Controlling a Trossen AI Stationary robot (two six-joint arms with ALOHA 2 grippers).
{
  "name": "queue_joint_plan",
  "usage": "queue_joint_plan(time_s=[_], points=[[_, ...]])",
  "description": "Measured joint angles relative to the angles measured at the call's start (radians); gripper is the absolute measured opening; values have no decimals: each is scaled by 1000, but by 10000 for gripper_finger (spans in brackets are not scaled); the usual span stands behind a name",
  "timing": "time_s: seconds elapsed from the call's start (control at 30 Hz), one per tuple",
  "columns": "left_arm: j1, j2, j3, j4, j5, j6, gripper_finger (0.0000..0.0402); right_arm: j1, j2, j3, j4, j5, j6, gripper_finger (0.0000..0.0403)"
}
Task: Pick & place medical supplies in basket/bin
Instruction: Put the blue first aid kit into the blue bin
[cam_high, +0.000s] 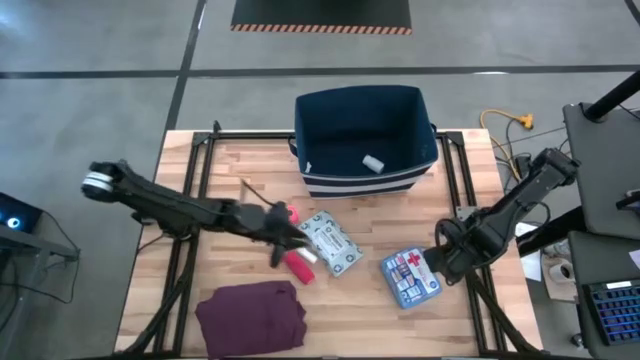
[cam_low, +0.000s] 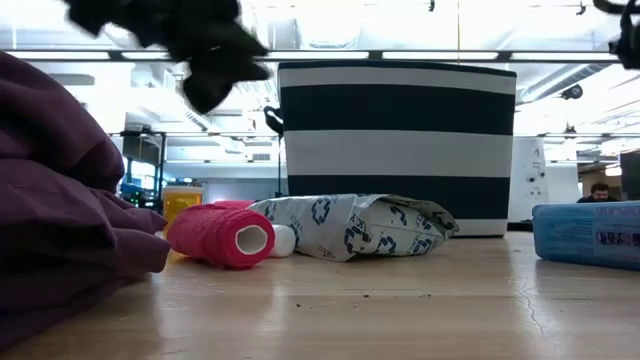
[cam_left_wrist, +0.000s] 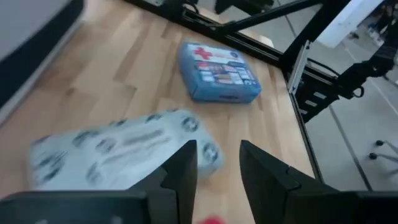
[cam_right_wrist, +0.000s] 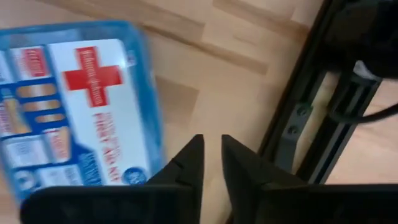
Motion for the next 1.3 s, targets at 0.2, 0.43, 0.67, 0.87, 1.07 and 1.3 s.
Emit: queue_joint_plan(time_s=[0.2,0.43,0.67,0.87,1.07,1.3], points=[[-49,355,344,-7,-3,43,78,23,-15,-106,121,3,-52,14],[-123,701,734,-241,-143,57,45,95,-55,-202,202,29,44,12],[-140,954,1094,-419,-147,55,13,124,-57,-211,204,59,85,13],[-129,1103,1344,-649,-112,79,1,124,-20,-230,289,27,140,13],[-131,1136,1412,-692,-79,141,0,123,38,-317,498,15,215,13],[-103,1132,1377,-707,42,153,0,121,68,-342,541,-16,237,13]])
